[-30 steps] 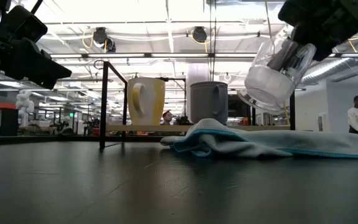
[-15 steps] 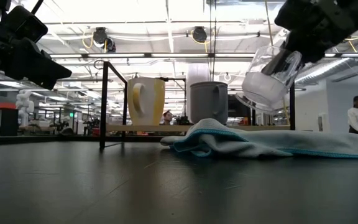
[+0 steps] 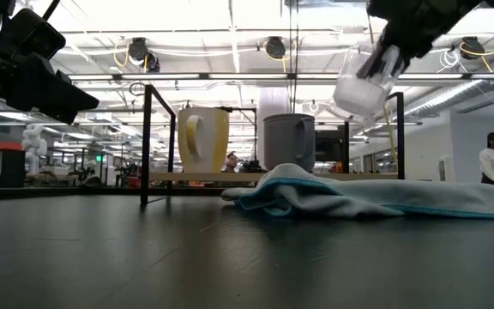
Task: Stack small to large cups/mugs on shelf
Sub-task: Put the transparent mug on the shelf
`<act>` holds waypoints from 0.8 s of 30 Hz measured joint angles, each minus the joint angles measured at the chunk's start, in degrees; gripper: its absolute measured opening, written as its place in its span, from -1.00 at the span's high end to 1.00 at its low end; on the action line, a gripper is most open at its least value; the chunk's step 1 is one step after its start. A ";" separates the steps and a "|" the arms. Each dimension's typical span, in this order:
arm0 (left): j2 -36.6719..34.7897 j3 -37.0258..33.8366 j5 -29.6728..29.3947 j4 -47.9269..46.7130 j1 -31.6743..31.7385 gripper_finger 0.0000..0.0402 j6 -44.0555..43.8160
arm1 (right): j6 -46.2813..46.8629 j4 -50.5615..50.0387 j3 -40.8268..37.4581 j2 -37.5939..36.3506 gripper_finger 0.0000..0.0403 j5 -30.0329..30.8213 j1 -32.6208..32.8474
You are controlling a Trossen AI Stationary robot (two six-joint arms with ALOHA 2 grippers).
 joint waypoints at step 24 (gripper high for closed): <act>0.00 0.00 0.00 -1.02 0.00 0.87 0.17 | -10.06 -21.49 21.22 19.37 1.00 -6.26 -14.71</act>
